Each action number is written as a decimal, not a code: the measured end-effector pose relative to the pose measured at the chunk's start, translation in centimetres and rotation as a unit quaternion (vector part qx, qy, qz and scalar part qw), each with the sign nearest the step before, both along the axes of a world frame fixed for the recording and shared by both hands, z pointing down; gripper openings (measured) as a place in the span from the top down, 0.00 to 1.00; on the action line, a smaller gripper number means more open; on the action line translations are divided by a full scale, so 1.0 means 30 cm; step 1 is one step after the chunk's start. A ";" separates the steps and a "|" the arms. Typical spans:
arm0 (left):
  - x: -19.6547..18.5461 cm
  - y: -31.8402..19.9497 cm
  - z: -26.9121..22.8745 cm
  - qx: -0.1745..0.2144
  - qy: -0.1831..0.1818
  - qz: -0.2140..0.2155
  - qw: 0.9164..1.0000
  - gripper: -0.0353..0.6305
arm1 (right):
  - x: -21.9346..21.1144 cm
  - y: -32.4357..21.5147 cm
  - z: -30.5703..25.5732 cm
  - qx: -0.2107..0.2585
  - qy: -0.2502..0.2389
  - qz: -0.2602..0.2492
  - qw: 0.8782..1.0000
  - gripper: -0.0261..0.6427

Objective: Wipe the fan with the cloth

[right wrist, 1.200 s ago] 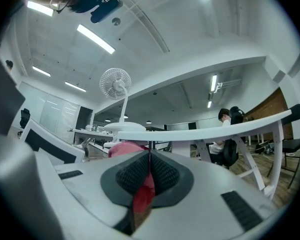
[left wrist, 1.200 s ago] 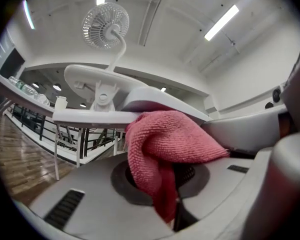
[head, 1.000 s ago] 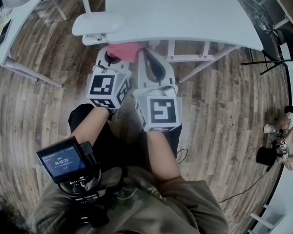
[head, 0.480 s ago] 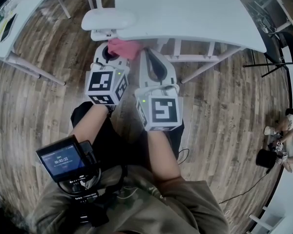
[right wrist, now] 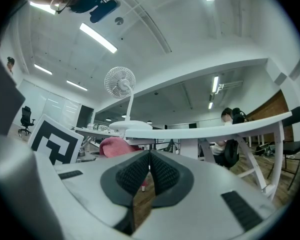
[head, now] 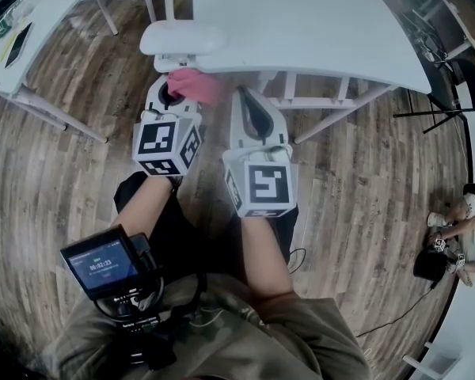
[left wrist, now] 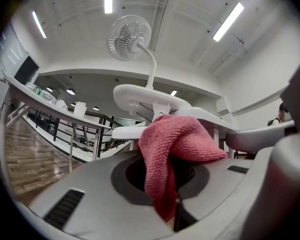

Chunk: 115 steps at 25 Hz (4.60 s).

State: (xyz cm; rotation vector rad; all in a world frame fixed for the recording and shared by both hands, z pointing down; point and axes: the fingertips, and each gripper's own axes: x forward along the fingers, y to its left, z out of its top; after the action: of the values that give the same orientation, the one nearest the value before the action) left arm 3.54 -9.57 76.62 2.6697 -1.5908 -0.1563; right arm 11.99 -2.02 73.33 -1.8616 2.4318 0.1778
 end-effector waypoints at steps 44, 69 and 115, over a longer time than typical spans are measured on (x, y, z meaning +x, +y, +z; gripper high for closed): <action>0.141 -0.013 0.032 -0.013 -0.017 0.032 0.999 0.84 | 0.053 0.012 0.083 -0.022 -0.014 0.004 1.000 0.95; -0.010 -0.051 0.010 -0.009 -0.015 -0.006 1.000 0.84 | -0.060 -0.002 0.092 -0.027 -0.008 -0.028 0.999 0.95; 0.173 -0.029 0.056 -0.014 -0.036 0.047 0.998 0.84 | -0.003 0.001 0.158 -0.051 0.012 -0.002 0.999 0.95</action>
State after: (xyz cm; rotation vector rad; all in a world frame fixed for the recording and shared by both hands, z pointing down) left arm 8.73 -10.42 78.28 2.7511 -1.4706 -0.0360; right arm 11.91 -1.99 78.05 -1.9049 2.5055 0.0765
